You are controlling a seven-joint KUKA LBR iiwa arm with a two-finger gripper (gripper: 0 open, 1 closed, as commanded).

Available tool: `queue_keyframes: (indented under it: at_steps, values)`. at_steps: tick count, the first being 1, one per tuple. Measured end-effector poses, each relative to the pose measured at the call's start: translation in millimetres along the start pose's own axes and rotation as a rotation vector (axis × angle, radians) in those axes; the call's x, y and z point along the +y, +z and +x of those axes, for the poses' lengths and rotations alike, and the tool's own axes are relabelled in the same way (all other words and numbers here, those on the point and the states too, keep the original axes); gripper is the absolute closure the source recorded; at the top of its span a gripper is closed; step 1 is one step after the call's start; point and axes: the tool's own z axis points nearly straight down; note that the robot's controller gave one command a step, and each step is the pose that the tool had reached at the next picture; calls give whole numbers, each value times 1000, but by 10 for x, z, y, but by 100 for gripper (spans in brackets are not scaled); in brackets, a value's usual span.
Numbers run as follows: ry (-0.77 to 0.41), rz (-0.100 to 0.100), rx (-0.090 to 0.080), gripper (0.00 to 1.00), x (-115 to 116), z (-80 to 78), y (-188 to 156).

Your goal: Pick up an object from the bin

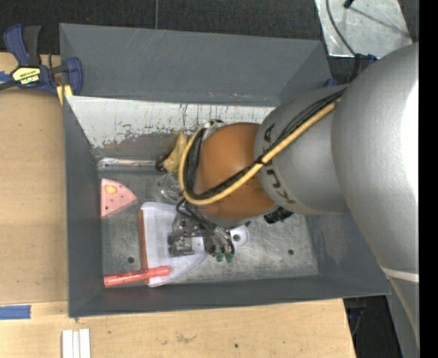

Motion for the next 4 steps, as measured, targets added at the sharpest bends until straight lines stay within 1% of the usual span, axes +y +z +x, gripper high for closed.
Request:
queue_keyframes:
  at_steps: [1, 2, 3, 4]
  values:
    - [1, 0, 0, 0, 0, -1, 0]
    - [0, 0, 0, 0, 0, -1, 0]
    - [-474, -3, -12, 100, 613, -158, 115]
    - [-473, -3, -12, 100, 612, -158, 115]
